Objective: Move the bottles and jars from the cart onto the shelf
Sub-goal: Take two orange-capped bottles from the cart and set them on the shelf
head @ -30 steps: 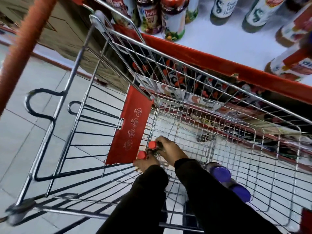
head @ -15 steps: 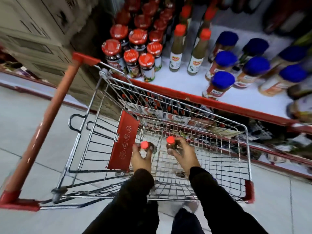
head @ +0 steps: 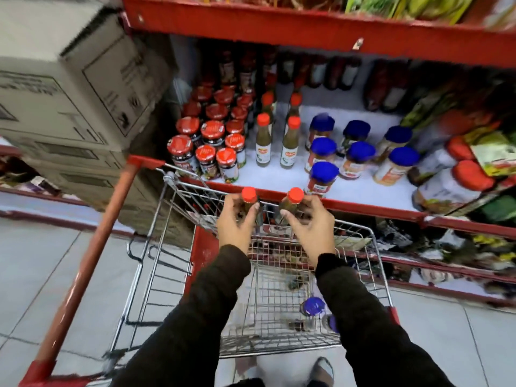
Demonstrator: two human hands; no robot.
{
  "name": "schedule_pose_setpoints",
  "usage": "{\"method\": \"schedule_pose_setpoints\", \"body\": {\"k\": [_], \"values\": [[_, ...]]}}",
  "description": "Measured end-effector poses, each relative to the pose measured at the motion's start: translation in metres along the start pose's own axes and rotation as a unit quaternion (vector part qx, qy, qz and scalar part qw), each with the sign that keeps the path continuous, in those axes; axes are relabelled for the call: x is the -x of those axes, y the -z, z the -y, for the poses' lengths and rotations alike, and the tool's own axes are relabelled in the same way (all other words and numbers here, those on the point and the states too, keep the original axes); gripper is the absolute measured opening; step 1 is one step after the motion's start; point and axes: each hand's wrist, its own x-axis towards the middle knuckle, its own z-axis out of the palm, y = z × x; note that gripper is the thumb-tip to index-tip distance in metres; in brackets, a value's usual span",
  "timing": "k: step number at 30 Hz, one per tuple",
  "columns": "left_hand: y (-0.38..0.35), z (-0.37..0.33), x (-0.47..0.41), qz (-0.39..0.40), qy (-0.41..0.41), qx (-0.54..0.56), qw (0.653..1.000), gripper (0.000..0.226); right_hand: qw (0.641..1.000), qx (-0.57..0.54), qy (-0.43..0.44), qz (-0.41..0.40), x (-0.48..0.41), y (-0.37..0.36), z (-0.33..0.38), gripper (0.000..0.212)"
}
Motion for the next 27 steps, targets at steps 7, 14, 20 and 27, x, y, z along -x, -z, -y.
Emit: {"method": "schedule_pose_setpoints", "body": {"k": [7,14,20,27], "values": [[-0.024,-0.035,-0.071,-0.001,-0.071,0.042,0.997,0.021,0.998,-0.050,0.008,-0.043,-0.058,-0.005,0.030,0.039],[-0.038,-0.020,-0.114,0.025,-0.070,0.006,0.997,0.024,0.998,0.044,-0.027,-0.042,-0.100,-0.019,0.027,0.041],[-0.042,-0.013,-0.123,0.031,-0.054,-0.042,0.997,0.023,0.997,0.062,-0.037,-0.034,-0.107,-0.028,0.023,0.041],[-0.047,-0.020,-0.114,0.025,-0.015,-0.062,0.998,0.036,0.994,0.100,-0.026,-0.025,-0.093,-0.033,0.024,0.051]]}}
